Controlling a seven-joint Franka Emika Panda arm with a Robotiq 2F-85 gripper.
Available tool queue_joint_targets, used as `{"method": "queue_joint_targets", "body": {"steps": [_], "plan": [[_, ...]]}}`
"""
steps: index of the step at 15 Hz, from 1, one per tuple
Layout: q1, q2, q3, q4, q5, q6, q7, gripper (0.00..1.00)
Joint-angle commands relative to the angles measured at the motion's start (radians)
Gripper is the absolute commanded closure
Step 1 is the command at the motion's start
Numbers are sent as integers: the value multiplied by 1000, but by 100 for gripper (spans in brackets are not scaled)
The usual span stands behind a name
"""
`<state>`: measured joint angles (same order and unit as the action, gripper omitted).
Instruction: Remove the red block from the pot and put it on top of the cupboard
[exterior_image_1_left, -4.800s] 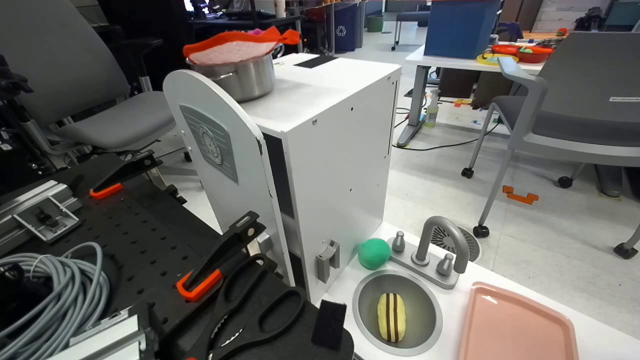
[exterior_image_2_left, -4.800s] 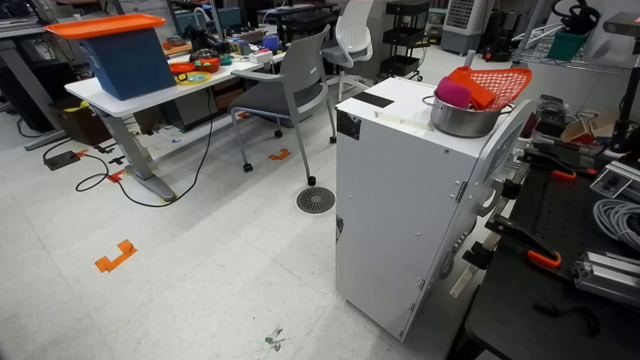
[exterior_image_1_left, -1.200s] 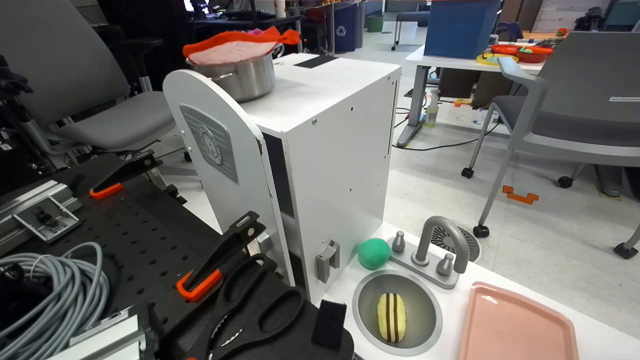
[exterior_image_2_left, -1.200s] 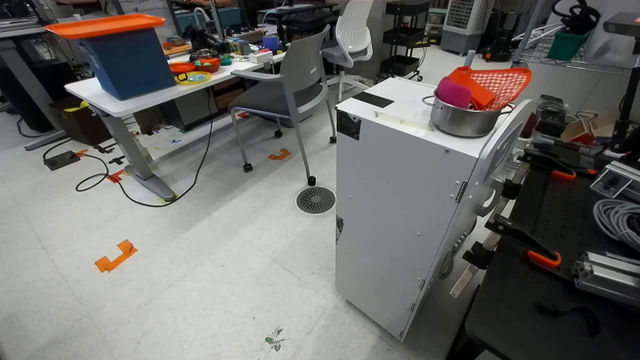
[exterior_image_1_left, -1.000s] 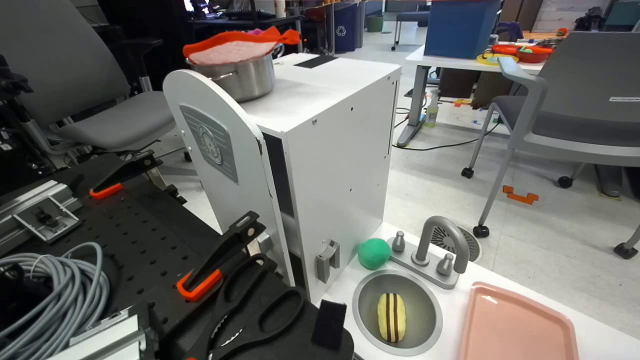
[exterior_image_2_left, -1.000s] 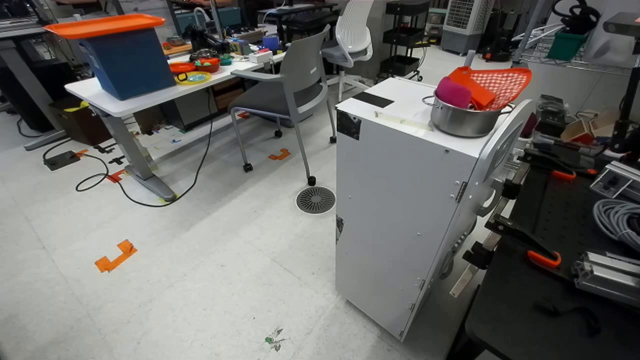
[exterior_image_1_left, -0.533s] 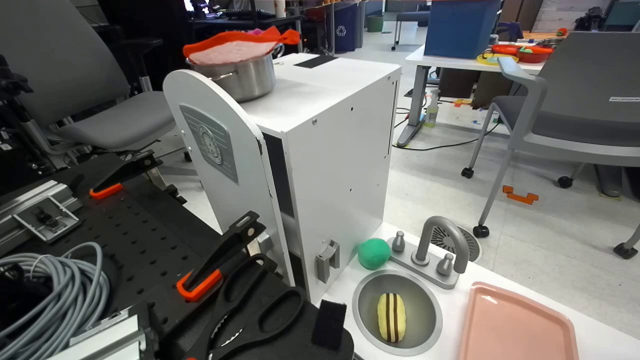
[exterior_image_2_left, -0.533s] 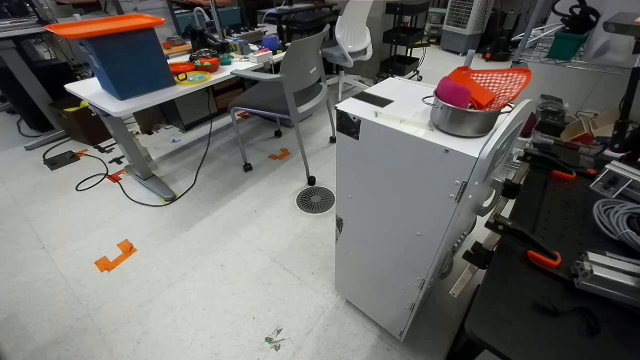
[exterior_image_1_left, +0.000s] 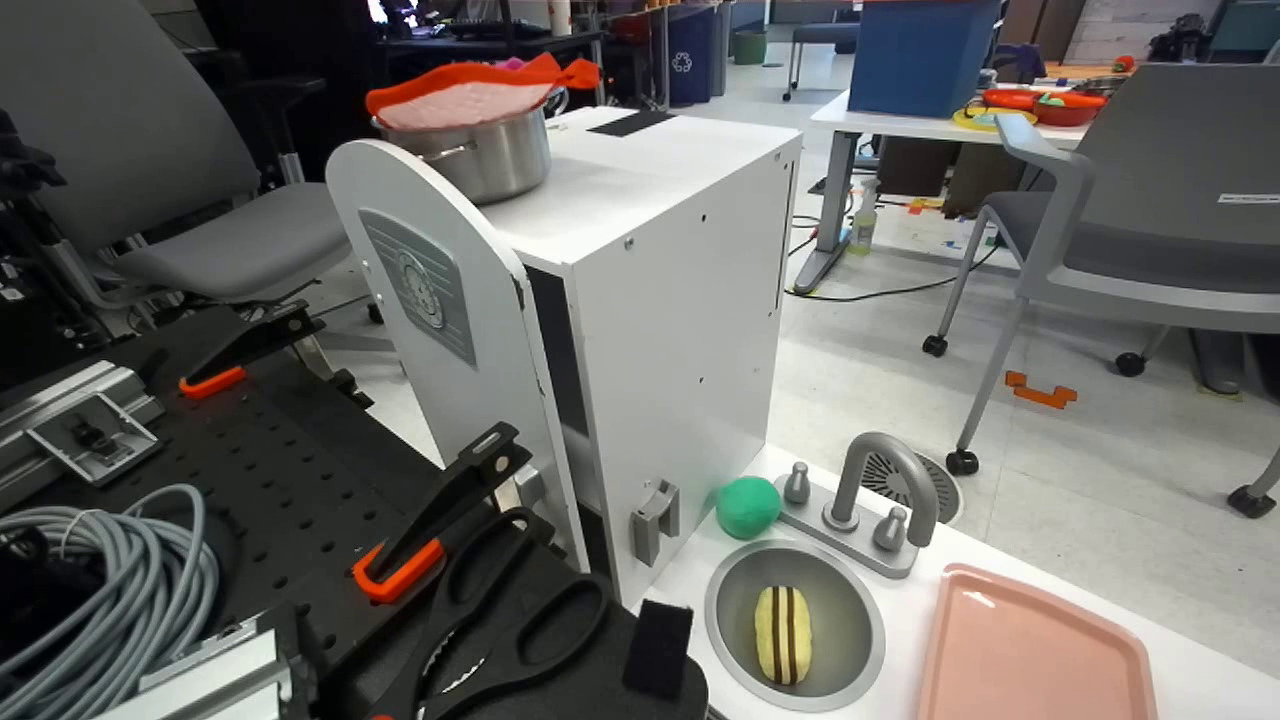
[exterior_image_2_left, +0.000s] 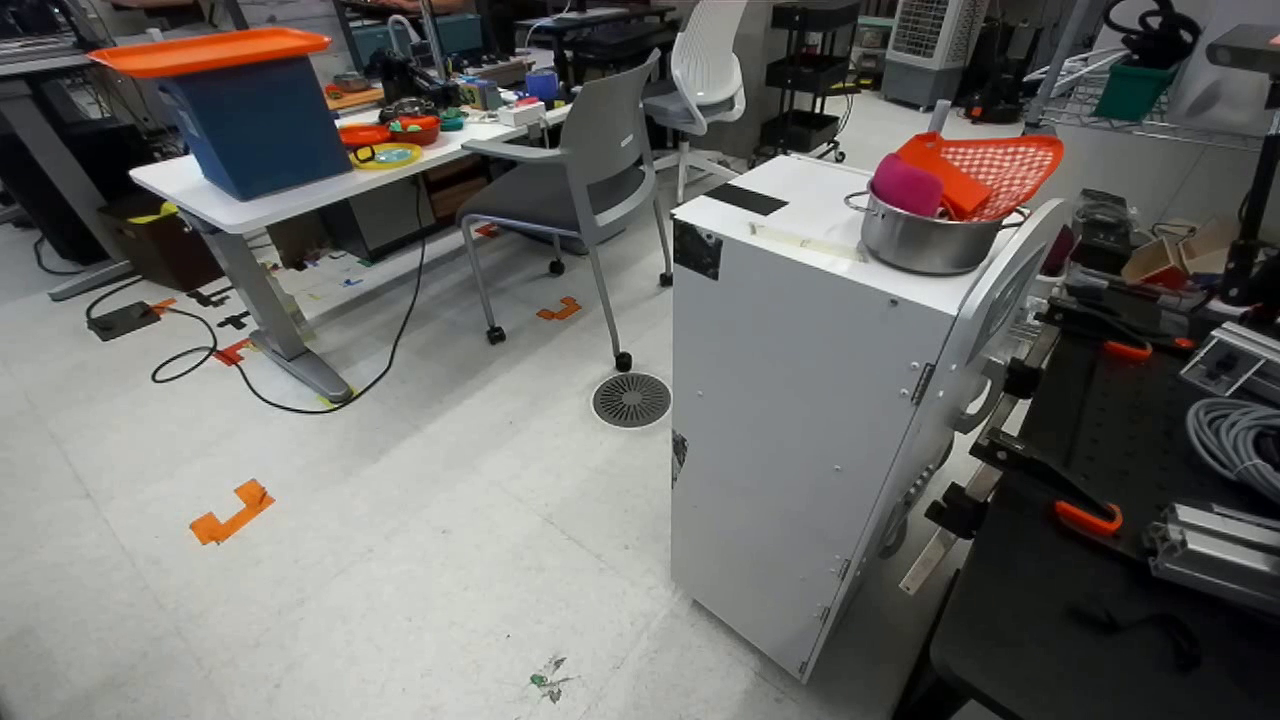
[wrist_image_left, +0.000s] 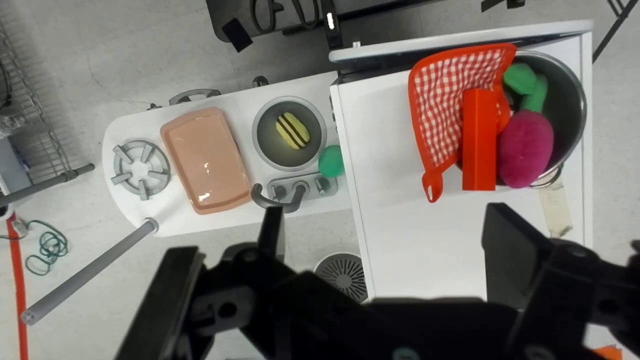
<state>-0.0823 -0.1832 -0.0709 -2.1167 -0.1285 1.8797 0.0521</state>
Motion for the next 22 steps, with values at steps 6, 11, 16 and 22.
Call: {"method": "queue_joint_targets", "body": {"steps": [6,11,16,22], "plan": [[46,61,37,-28,11,14,-57,0],[75,80,65,-35,-6,22,-69,0],[82,112,78,-44,-64,28,-70,0],[86,140,80,-36,-61,2,-56,0]]}}
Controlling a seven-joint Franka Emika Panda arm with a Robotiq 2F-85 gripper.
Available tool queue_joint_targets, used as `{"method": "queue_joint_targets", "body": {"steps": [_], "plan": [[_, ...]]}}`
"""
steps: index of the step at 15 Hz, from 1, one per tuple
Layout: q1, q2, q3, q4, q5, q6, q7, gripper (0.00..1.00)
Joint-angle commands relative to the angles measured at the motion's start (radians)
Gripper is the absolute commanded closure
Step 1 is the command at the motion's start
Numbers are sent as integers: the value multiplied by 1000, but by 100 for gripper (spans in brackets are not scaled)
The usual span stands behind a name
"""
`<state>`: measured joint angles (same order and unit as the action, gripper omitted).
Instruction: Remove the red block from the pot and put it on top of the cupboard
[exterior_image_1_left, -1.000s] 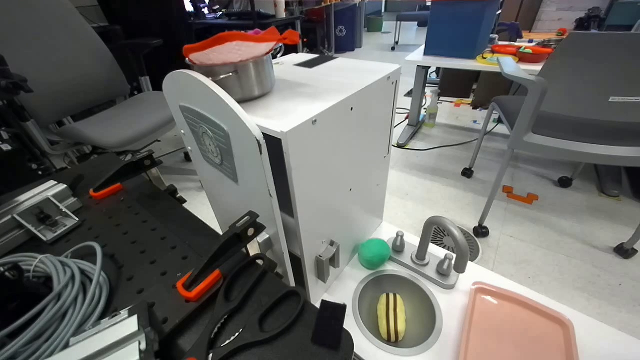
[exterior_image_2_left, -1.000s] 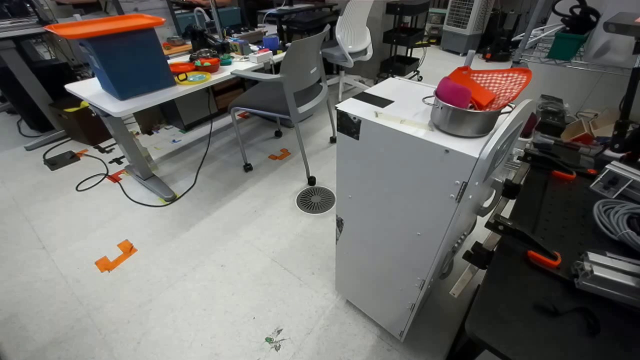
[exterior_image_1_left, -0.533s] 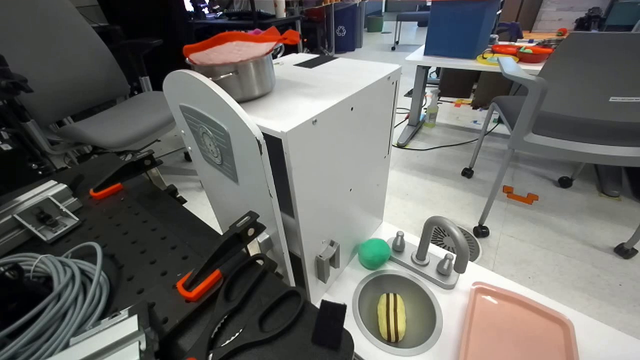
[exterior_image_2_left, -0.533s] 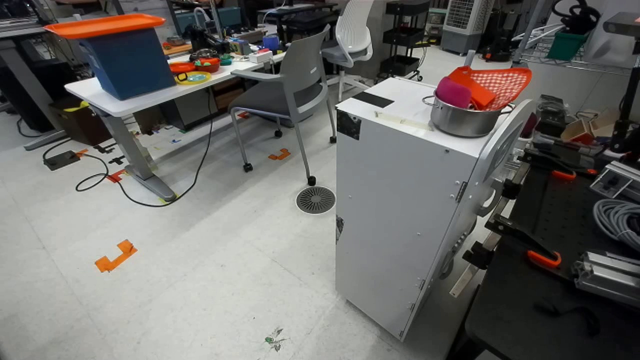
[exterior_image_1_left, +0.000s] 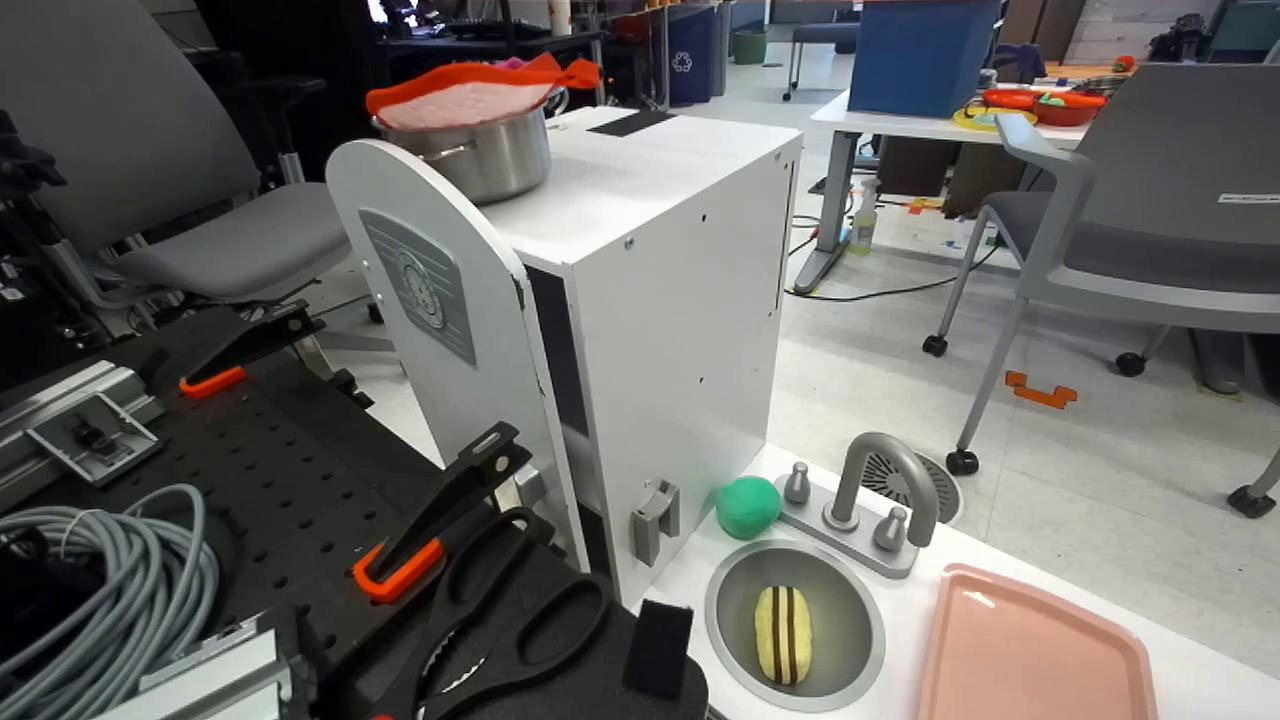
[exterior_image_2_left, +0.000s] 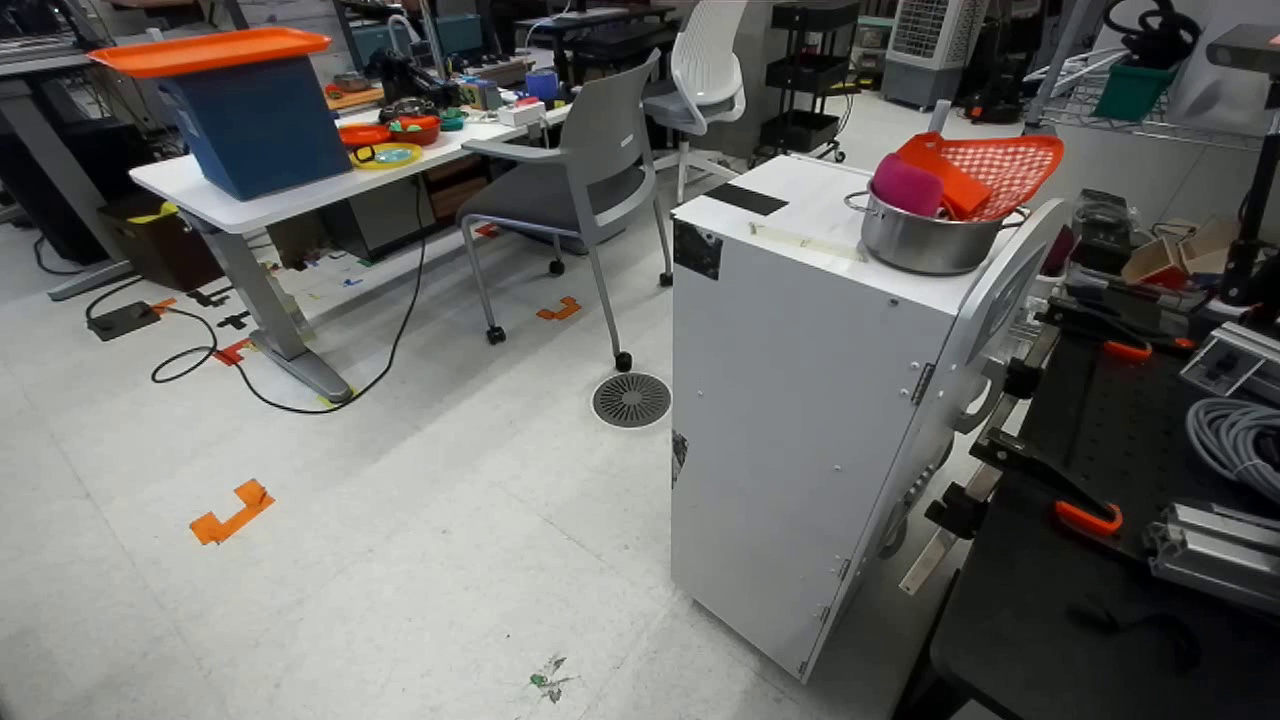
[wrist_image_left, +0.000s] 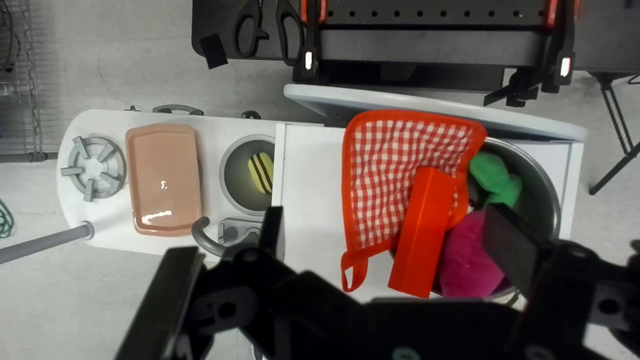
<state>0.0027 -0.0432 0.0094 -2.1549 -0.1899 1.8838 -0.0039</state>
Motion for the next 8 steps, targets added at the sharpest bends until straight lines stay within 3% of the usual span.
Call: {"method": "queue_joint_targets", "body": {"steps": [1,8], "plan": [[2,4,0,2,0,-3,0,0],[-3,1,-8,-8,5,55,-34,0]]}}
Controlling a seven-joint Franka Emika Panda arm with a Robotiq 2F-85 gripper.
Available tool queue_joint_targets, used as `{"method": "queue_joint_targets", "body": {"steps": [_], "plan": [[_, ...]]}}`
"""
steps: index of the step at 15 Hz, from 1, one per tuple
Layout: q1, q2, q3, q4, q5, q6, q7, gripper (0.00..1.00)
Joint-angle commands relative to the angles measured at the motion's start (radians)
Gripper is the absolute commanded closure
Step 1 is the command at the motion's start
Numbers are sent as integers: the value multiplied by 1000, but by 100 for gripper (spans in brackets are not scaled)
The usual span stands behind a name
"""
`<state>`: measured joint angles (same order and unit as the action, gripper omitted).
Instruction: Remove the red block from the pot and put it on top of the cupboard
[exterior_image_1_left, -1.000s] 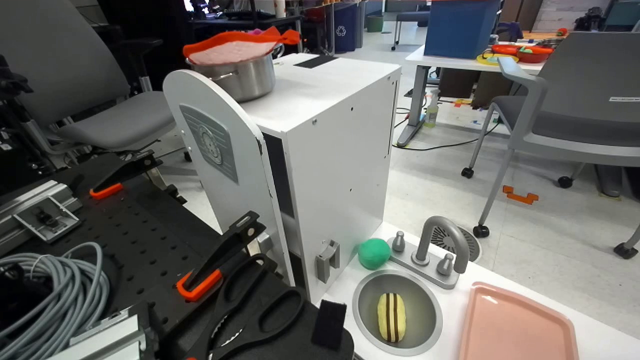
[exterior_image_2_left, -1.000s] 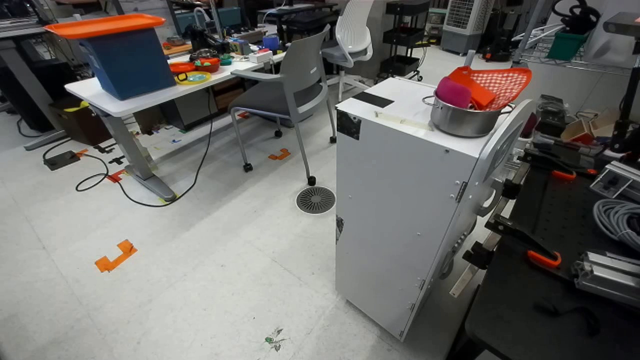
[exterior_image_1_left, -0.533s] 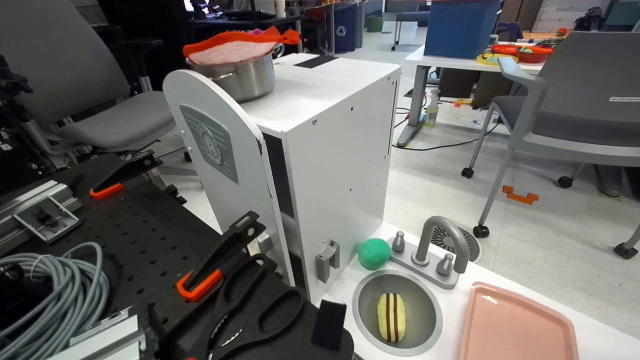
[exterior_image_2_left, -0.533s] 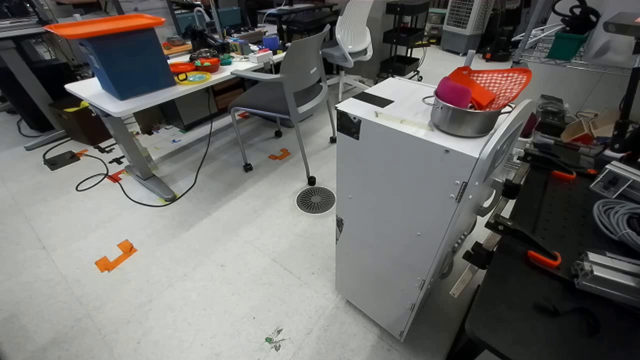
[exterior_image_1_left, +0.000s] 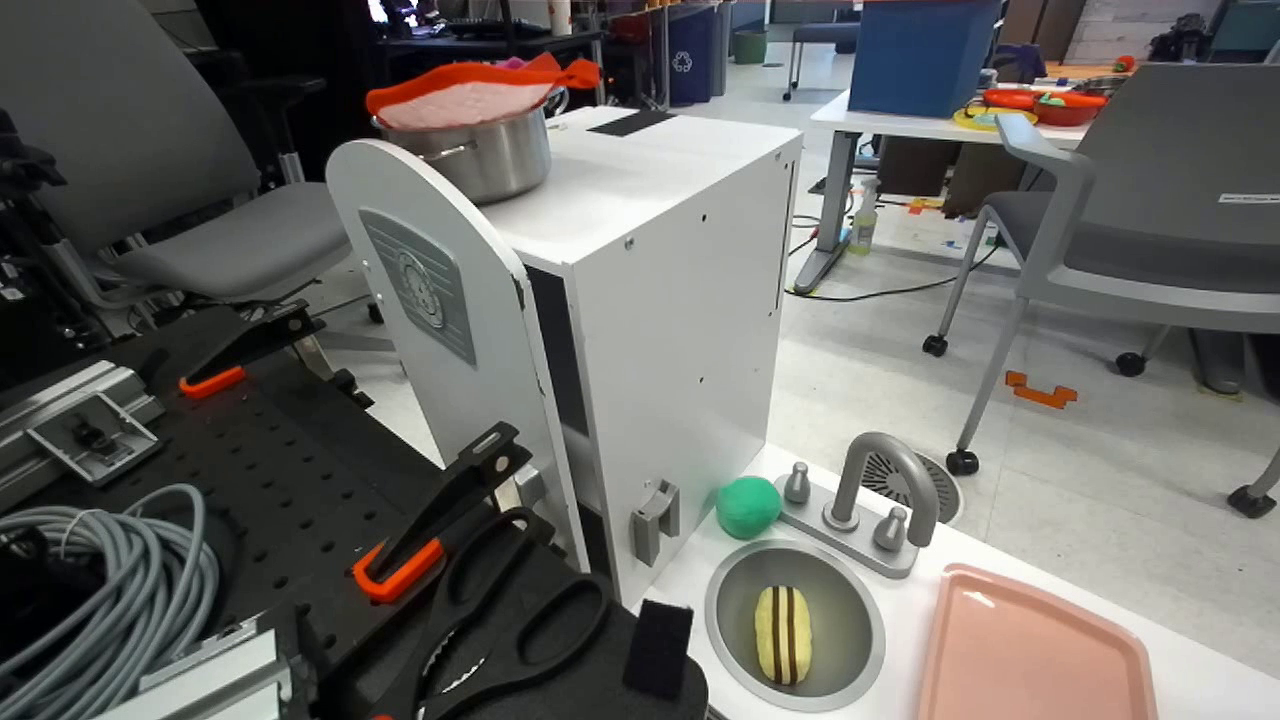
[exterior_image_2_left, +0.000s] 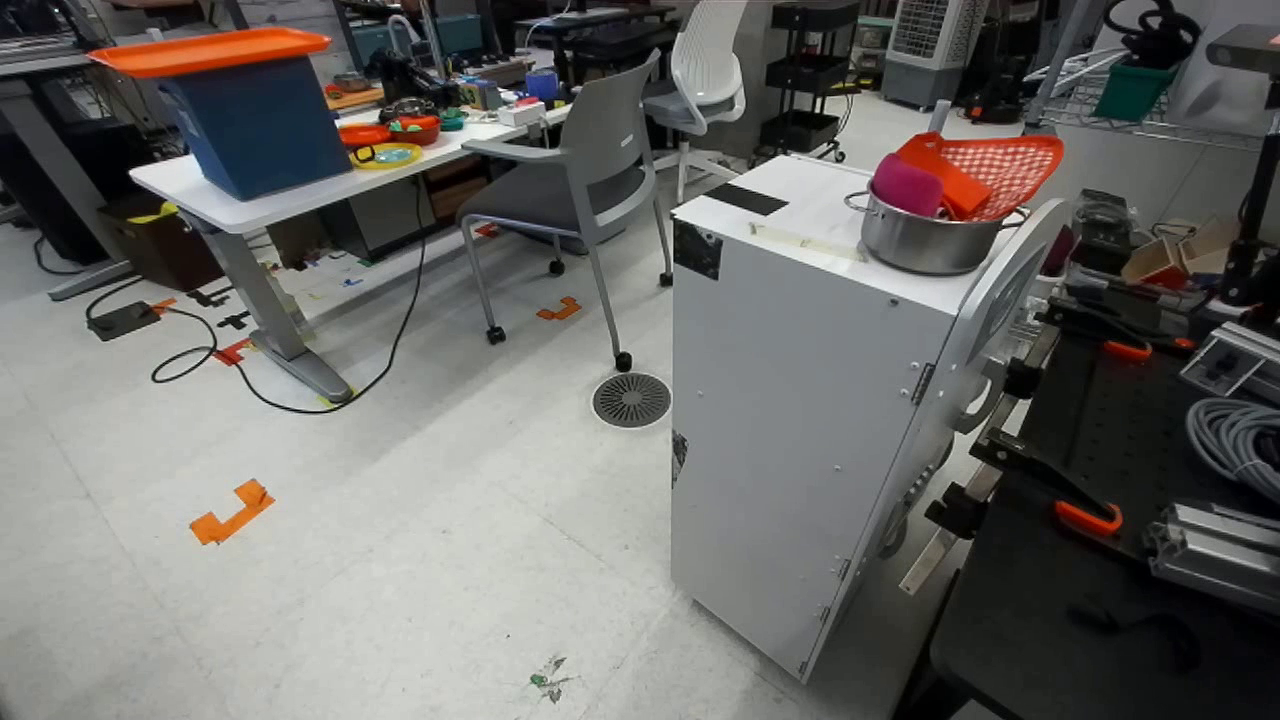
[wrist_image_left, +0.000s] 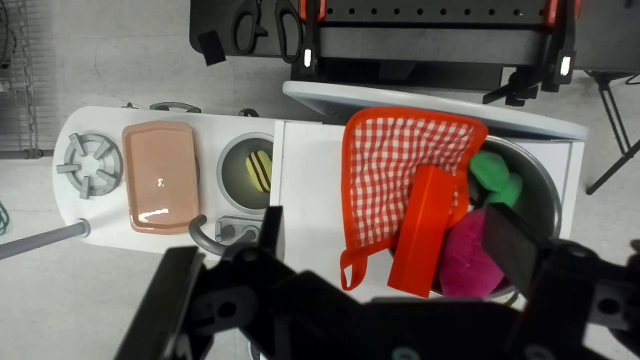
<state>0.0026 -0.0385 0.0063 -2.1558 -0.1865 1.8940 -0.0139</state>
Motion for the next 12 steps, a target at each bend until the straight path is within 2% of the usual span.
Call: {"method": "queue_joint_targets", "body": {"steps": [1,6,12], "plan": [[-2,-6,-4,-12,-2,63,-29,0],[-2,-10,-5,-63,1,172,-68,0],[5,-5,3,-113,-10,219,-134,0]]}}
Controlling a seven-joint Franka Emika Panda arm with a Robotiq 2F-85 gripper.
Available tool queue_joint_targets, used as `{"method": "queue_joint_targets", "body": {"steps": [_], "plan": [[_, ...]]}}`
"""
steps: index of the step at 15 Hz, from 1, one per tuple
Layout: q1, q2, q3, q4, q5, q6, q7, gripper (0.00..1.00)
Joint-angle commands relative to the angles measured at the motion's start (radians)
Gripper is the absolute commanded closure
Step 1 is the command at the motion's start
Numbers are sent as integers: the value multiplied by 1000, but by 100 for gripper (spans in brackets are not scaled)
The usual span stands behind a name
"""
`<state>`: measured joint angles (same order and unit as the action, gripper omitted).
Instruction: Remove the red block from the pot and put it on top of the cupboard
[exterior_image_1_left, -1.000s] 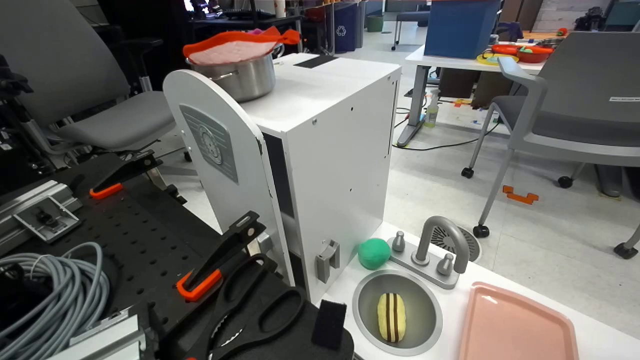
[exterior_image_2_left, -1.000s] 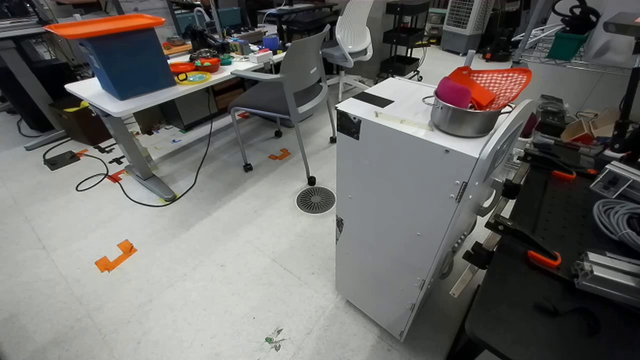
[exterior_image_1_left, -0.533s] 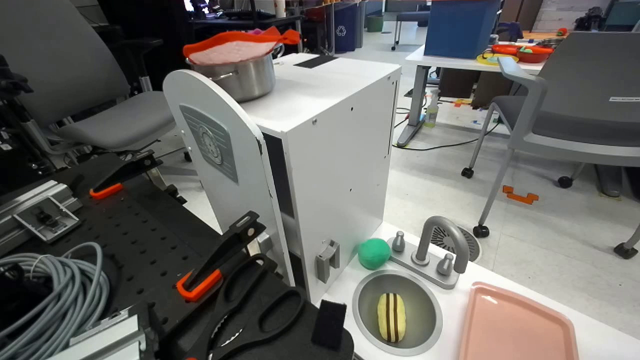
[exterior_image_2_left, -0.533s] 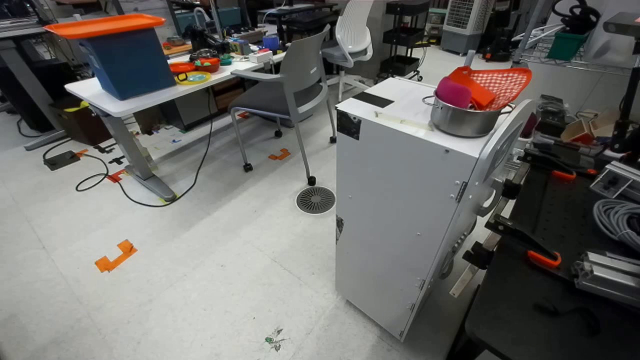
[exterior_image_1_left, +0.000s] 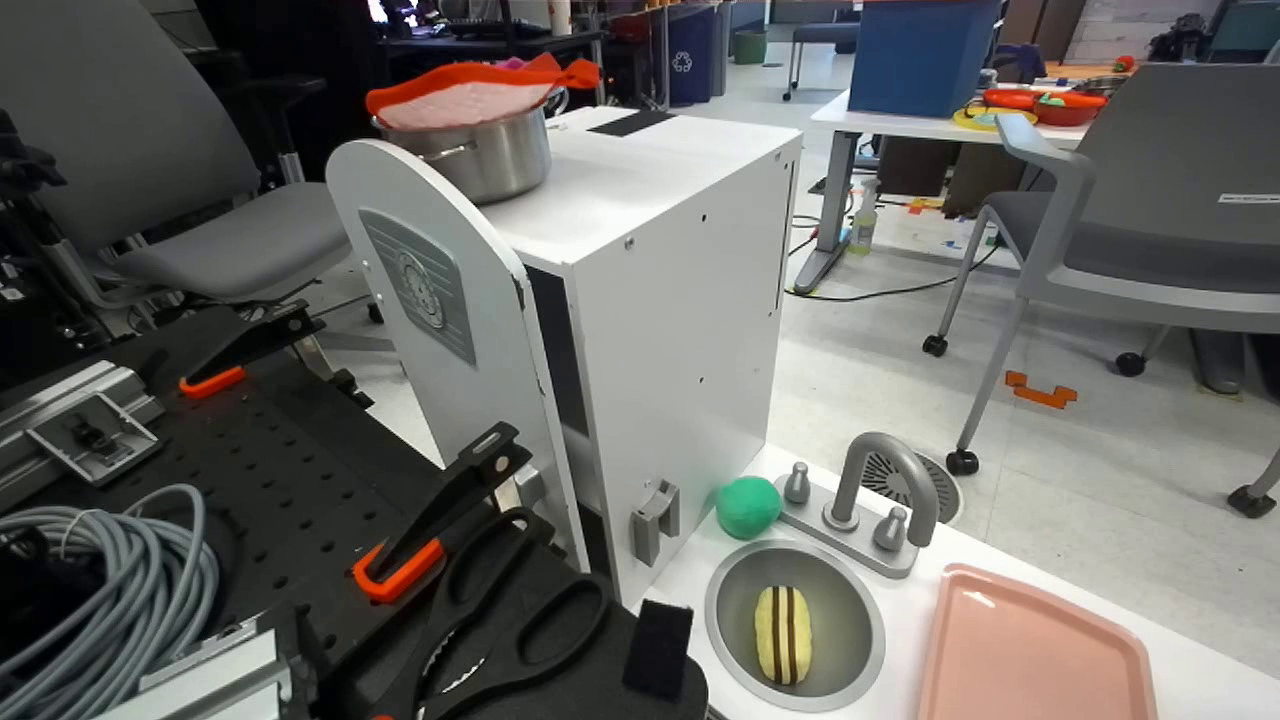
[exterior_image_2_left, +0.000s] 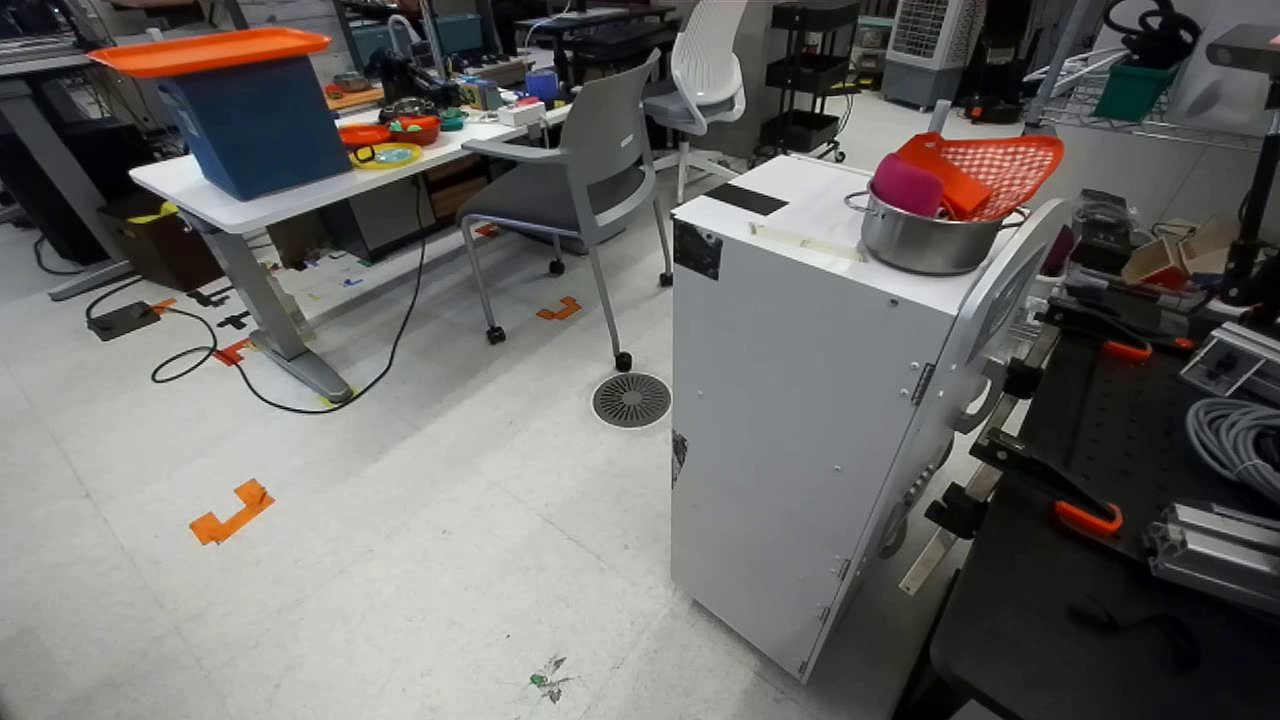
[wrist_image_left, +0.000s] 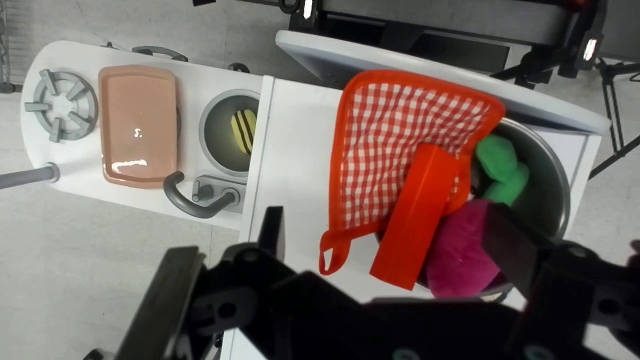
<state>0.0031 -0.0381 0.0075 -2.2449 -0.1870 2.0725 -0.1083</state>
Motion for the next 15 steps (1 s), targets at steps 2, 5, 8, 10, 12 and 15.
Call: {"method": "queue_joint_targets", "body": {"steps": [2,5,8,10,12,15], "plan": [[8,-11,6,-45,-8,90,-45,0],[14,-9,12,-66,0,161,-34,0],[17,-6,17,-82,3,206,-35,0],[18,-2,18,-87,-3,215,-37,0],[18,2,19,-92,-7,218,-39,0],[18,9,20,-94,-11,217,-52,0]]}}
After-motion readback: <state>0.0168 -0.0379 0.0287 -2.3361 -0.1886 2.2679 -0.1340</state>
